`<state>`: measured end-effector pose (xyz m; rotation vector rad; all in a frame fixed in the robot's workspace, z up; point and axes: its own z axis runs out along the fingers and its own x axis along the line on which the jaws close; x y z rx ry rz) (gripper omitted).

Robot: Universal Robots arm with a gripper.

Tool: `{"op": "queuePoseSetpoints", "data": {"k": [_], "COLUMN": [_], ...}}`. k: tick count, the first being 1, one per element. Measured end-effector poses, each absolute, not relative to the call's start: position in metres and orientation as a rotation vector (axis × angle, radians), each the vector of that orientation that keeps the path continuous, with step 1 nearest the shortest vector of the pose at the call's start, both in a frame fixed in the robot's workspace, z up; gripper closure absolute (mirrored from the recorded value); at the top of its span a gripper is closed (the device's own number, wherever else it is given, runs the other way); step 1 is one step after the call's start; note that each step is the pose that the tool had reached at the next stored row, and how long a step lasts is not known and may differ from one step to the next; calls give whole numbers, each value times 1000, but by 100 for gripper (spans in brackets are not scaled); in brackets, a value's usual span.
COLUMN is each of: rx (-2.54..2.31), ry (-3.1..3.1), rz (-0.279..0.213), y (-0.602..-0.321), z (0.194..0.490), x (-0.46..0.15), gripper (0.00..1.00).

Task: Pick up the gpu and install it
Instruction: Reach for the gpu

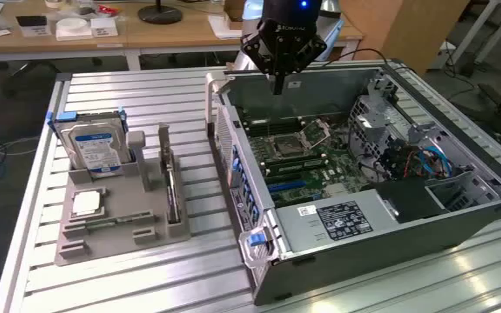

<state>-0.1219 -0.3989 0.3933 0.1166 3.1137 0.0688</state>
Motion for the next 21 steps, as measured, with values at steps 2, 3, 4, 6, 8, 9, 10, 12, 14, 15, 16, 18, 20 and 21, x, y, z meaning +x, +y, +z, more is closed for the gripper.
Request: {"op": "queuePoseSetpoints", "data": {"k": [2, 3, 4, 6, 8, 9, 10, 12, 14, 15, 16, 18, 20, 21], "rx": [117, 116, 117, 117, 117, 117, 117, 117, 117, 117, 117, 116, 117, 116], "ry": [3114, 3114, 3114, 3114, 3114, 3114, 3114, 3114, 3114, 3114, 3114, 3114, 3114, 3114], "rz": [69, 69, 69, 69, 69, 69, 69, 69, 69, 69, 69, 69, 69, 69], "y": [-399, -399, -399, -399, -399, -399, -399, -399, -399, -399, -399, -399, -399, -399], "z": [393, 393, 393, 393, 393, 393, 393, 393, 393, 393, 393, 393, 393, 393], "x": [-122, -122, -122, -124, -125, -126, -127, -129, -130, -131, -132, -134, -136, -137], "gripper": [90, 90, 90, 90, 90, 90, 90, 90, 90, 90, 90, 90, 90, 90]}}
